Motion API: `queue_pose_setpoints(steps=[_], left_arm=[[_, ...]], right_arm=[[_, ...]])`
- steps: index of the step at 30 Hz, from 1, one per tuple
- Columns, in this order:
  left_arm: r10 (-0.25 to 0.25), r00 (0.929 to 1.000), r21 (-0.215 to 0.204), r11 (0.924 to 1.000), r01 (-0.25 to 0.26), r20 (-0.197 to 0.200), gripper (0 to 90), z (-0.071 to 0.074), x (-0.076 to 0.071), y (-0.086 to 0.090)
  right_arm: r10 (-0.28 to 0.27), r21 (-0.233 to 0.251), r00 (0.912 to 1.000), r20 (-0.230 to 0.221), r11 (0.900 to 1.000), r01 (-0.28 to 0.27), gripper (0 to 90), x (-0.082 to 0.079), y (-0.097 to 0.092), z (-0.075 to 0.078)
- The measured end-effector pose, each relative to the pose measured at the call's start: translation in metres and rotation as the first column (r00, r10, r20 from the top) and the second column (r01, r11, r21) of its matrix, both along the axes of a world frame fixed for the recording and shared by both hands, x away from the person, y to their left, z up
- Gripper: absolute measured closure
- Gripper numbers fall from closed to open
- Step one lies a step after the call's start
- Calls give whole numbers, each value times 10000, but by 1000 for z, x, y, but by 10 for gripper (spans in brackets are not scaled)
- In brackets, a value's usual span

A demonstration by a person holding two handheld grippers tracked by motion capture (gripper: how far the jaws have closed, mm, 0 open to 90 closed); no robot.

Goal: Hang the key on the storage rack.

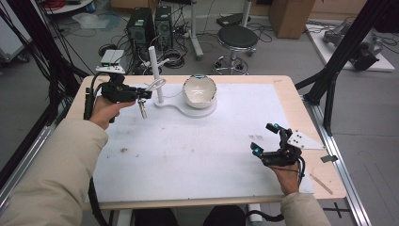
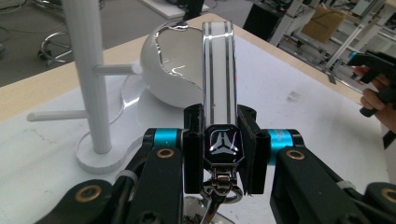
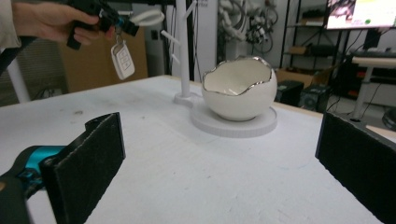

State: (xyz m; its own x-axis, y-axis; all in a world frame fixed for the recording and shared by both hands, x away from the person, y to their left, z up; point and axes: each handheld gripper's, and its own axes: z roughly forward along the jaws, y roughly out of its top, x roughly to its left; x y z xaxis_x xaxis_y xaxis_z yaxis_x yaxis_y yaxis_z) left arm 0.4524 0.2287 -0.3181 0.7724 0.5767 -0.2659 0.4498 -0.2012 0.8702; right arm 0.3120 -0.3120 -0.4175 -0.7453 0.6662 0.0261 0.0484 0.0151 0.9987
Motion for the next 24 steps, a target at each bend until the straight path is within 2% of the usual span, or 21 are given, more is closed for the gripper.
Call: queue_pose_setpoints(steps=[3, 5, 9, 14, 16, 17, 24], left_arm=[[184, 9998, -142, 9997, -186, -120, 742, -3, 5, 3], [266, 9995, -68, 9996, -267, -159, 742, -5, 7, 4], [472, 9981, -9, 9989, -472, -400, 742, -11, 11, 5], [691, 9964, -92, 9975, -696, -488, 742, -14, 15, 7], [778, 9956, -7, 9970, -780, -512, 742, -16, 16, 8], [801, 9950, -116, 9967, -809, -594, 742, -17, 17, 8], [1070, 9901, -170, 9939, -1090, -912, 742, -24, 23, 15]], right_arm=[[-152, -84, 9999, 16, 9998, 152, 5, -1, 1, -5], [-175, -195, 9998, -87, 9997, 173, 5, -2, 2, -6], [-261, -366, 9997, -19, 9990, 260, 5, -1, 5, -9], [-390, -335, 9992, -37, 9987, 388, 5, -1, 4, -15], [-416, -332, 9990, -148, 9986, 411, 5, -1, 4, -19], [-425, -314, 9988, -230, 9986, 418, 5, -1, 4, -20], [-476, -432, 9978, -456, 9980, 456, 4, 0, 6, -30]])
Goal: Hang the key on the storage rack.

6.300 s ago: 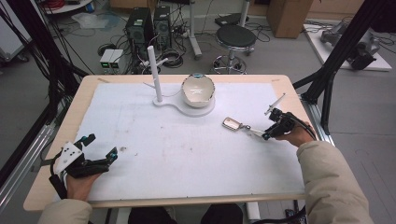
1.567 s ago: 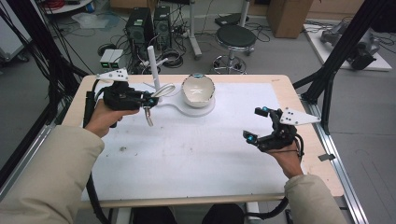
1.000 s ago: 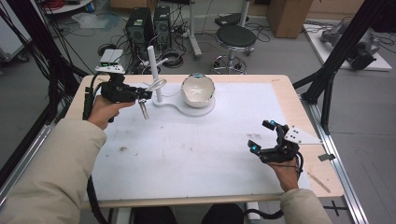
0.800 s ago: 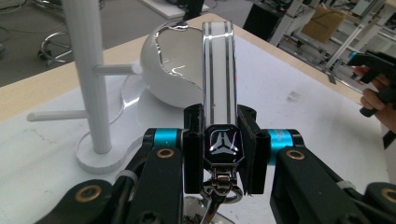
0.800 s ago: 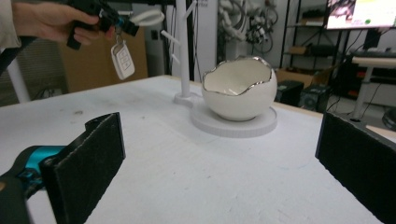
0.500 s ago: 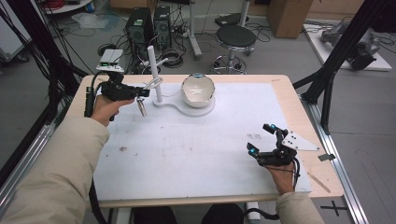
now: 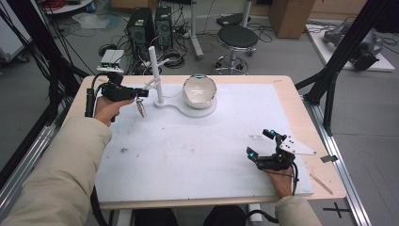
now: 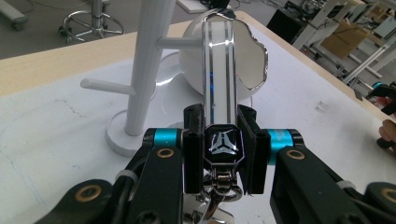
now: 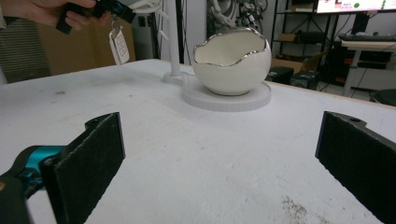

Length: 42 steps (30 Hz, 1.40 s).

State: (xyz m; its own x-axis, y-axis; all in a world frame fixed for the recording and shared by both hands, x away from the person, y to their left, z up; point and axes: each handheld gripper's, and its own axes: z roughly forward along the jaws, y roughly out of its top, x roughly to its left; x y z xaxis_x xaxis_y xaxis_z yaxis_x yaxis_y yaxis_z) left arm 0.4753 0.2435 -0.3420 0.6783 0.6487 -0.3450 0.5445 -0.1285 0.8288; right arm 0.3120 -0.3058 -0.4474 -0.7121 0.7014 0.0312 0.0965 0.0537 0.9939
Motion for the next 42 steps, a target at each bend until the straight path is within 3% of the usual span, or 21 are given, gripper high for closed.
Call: queue_pose_setpoints(steps=[9, 14, 18, 23, 25, 27, 31, 33, 34, 36, 39, 40, 42], left_arm=[[270, 9996, -75, 9996, -271, -122, 741, -10, 8, 2], [288, 9996, 116, 9995, -287, -68, 740, -13, 10, 0], [267, 9996, 443, 9986, -272, 110, 739, -15, 11, -2], [377, 9948, 825, 9956, -455, 947, 731, -16, 5, -3], [462, 9901, 1067, 9924, -605, 1324, 660, -17, 1, -3], [352, 9914, 1376, 9891, -526, 1259, 512, -16, -1, -2], [530, 9883, 739, 9952, -640, 1432, 338, -9, -8, 7], [645, 9776, 432, 9963, -746, 2006, 284, -4, -14, 12], [687, 9693, 89, 9973, -728, 2360, 259, -2, -20, 15], [475, 9655, -425, 9984, -379, 2559, 157, -1, -30, 20], [446, 9544, -634, 9976, -270, 2953, 64, -1, -50, 27], [457, 9516, -567, 9979, -298, 3040, 38, -2, -56, 30], [468, 9393, -250, 9989, -407, 3398, 17, -4, -69, 36]], right_arm=[[63, -163, 10000, -53, 9998, -64, 5, 2, 1, -2], [30, -80, 9999, -163, 10000, -32, 5, 1, 1, -2], [-3, -29, 9997, -240, 10000, 2, 5, 2, 1, -2], [-39, 78, 9996, -275, 10000, 41, 5, 2, -1, -2], [-76, 132, 9994, -343, 9999, 81, 5, 2, -1, -2], [-116, 154, 9995, -294, 9998, 121, 5, 3, -1, -2], [-168, 257, 9988, -452, 9995, 180, 5, 3, -2, -3], [-165, 256, 9989, -440, 9995, 176, 5, 4, -2, -3], [-173, 236, 9989, -425, 9996, 183, 5, 4, -2, -3], [-190, 261, 9989, -439, 9995, 201, 4, 4, -2, -3], [-209, 304, 9988, -453, 9993, 222, 5, 4, -3, -3], [-243, 282, 9987, -443, 9993, 256, 5, 4, -2, -3], [-264, 281, 9987, -436, 9992, 276, 5, 4, -2, -3]])
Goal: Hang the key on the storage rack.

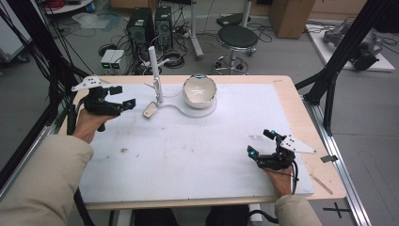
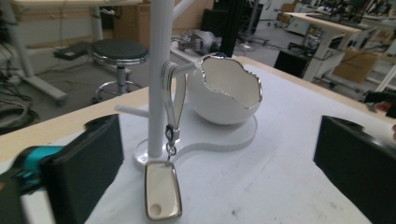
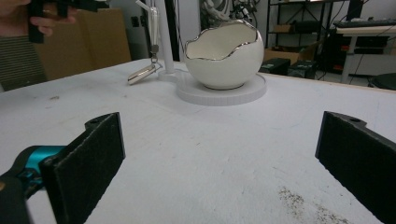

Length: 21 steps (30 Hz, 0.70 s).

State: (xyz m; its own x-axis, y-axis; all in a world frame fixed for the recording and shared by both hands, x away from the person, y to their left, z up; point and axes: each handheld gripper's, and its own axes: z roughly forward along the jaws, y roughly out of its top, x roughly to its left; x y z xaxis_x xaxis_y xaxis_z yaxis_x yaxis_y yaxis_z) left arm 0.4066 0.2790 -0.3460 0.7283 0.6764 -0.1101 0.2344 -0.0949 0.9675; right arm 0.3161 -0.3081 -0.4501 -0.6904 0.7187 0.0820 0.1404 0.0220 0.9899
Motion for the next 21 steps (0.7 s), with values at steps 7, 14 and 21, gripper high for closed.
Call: queue_pose_setpoints(steps=[7, 14, 21], left_arm=[[157, 9981, 400, 9990, -181, 591, 17, -21, -44, 10], [520, 9912, -55, 9986, -517, 1215, 17, -48, -88, 14], [1143, 9766, -436, 9932, -1081, 1823, 17, -75, -118, 21]], right_arm=[[56, 22, 10000, -54, 10000, -56, 4, 0, 0, 0], [-3, -133, 10000, 76, 9999, 4, 5, -1, 1, 0], [19, -175, 10000, 74, 9998, -17, 4, -2, 2, 0]])
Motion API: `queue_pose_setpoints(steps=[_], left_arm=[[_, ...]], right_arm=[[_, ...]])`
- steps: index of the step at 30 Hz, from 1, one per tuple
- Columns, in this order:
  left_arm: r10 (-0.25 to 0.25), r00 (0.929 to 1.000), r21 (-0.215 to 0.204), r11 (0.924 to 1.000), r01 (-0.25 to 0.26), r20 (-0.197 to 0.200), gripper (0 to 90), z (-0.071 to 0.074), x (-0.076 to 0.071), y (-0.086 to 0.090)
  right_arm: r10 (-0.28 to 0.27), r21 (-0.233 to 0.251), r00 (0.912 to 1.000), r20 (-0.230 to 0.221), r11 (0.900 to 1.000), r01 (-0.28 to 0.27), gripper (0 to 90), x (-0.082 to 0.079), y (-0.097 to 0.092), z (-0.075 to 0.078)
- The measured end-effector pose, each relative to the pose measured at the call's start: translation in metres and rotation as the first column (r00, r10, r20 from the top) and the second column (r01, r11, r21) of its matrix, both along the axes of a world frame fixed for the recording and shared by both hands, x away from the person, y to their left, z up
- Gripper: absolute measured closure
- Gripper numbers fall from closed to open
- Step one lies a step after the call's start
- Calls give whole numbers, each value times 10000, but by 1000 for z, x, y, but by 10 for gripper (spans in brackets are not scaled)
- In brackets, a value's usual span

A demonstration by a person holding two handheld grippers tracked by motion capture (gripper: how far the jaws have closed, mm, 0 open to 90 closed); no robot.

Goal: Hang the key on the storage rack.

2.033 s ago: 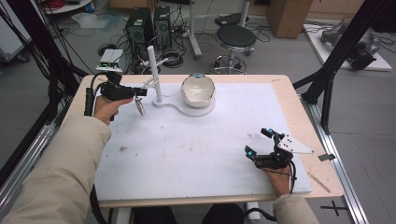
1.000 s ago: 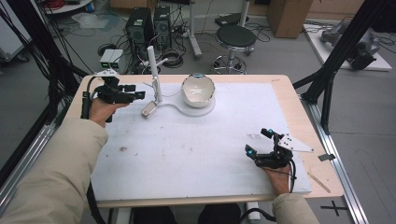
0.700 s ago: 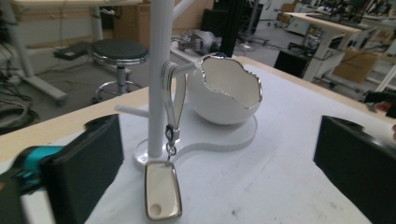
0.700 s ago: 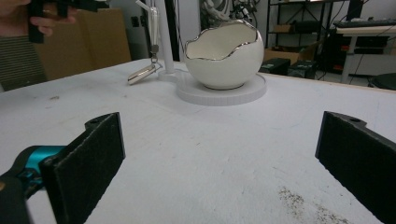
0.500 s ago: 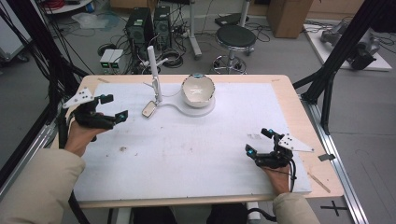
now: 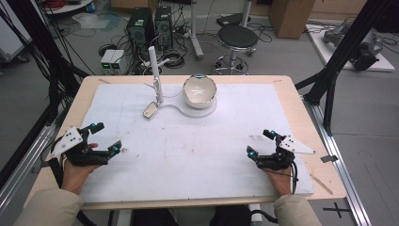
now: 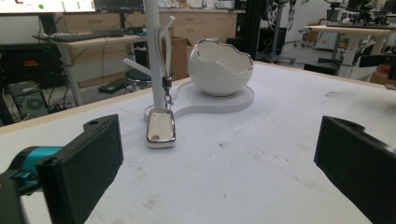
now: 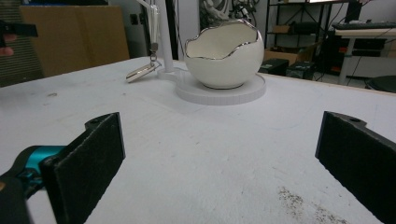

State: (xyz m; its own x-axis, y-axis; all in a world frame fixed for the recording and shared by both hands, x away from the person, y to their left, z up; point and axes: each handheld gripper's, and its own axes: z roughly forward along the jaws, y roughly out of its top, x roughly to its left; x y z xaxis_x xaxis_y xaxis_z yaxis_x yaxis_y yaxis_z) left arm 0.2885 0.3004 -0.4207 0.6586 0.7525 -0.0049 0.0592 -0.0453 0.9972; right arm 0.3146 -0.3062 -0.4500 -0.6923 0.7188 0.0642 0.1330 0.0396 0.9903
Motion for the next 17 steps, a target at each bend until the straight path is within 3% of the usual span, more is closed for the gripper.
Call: queue_pose_setpoints(steps=[4, 9, 17], left_arm=[[83, 10000, -71, 9999, -83, -12, 17, -18, -10, 2], [129, 9999, -251, 9996, -128, 40, 17, -30, -14, 4], [672, 9966, -492, 9967, -649, 472, 17, -32, -20, 5]], right_arm=[[-12, -7, 10000, -16, 10000, 12, 5, 0, 0, 0], [2, -19, 10000, 3, 10000, -2, 5, 0, 0, 0], [-74, -51, 10000, 16, 10000, 74, 5, -1, 1, 0]])
